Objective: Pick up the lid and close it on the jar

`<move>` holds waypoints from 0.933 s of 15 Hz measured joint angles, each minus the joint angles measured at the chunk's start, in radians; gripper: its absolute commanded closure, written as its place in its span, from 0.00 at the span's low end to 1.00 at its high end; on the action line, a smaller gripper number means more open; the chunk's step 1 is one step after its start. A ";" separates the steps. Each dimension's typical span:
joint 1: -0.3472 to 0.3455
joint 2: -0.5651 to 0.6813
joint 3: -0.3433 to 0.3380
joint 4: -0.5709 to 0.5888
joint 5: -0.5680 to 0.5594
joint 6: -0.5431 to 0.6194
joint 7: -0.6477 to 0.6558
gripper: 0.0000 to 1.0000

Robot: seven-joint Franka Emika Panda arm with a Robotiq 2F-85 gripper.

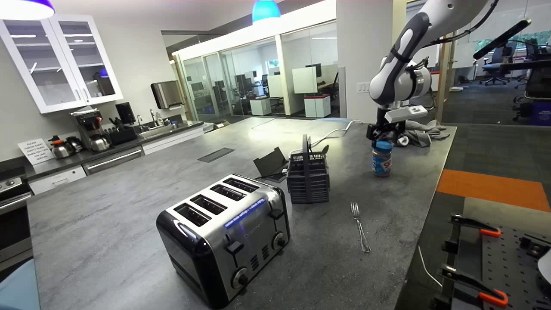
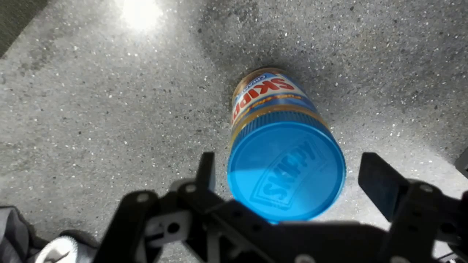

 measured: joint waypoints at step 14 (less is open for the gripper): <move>-0.002 -0.169 -0.019 0.000 -0.040 -0.148 -0.022 0.00</move>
